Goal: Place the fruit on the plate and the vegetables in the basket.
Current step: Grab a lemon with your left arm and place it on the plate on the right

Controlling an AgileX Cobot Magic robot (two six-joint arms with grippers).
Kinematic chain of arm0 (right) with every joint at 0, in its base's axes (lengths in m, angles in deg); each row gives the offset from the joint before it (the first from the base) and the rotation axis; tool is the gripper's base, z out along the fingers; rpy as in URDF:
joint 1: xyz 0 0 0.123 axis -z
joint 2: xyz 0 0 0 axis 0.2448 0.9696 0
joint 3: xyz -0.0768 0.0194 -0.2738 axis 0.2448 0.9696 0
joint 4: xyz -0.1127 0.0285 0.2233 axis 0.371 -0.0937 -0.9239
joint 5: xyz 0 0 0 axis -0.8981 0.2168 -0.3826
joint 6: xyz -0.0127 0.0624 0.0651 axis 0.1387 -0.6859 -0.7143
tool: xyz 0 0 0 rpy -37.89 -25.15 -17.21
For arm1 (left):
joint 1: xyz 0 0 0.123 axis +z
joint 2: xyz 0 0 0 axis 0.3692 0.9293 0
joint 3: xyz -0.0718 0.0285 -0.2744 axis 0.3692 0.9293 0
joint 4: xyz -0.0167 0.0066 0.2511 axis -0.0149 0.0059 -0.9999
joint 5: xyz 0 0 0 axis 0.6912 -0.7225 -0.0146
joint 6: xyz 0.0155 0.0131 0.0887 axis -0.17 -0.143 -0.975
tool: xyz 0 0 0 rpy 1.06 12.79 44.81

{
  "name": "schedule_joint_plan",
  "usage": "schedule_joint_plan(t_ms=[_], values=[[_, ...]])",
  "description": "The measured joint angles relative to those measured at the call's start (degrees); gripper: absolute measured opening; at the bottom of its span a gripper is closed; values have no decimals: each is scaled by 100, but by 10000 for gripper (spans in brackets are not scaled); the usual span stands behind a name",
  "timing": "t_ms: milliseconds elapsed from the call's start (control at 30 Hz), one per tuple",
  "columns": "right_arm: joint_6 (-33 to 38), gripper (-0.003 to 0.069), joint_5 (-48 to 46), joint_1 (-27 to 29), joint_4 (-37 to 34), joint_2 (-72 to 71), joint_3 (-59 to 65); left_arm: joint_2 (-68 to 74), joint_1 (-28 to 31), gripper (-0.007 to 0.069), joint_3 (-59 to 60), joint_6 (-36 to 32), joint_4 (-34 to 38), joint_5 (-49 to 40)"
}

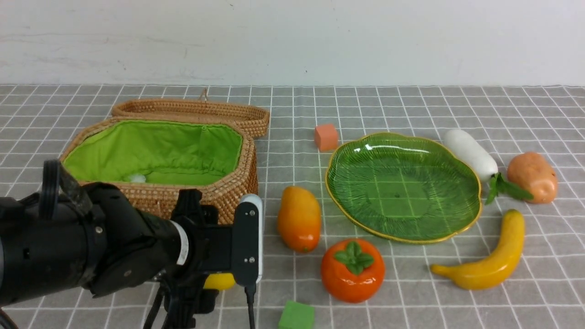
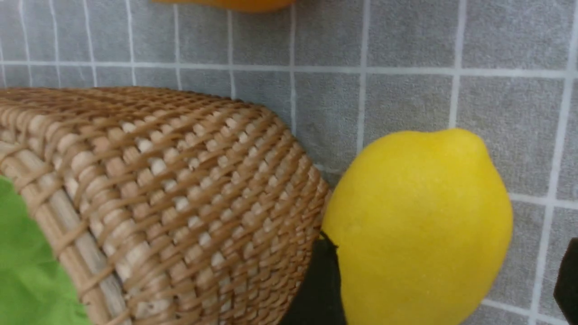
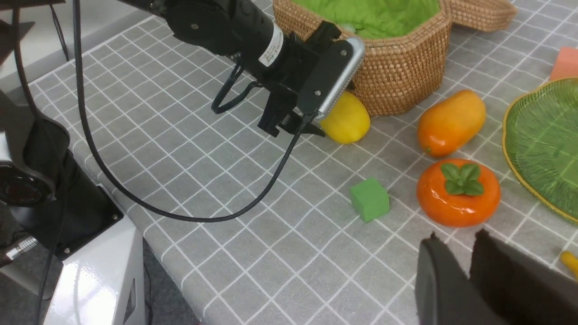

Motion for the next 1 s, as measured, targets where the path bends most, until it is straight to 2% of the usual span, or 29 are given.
schedule_joint_plan(t_ms=[333, 633, 1000], values=[[0, 119, -4, 0, -82, 0, 0, 434, 10, 624, 0, 0, -190, 321], [0, 123, -48, 0, -103, 0, 0, 455, 10, 619, -18, 151, -251, 323], [0, 127, -160, 0, -97, 0, 0, 712, 22, 598, -92, 252, -676, 305]])
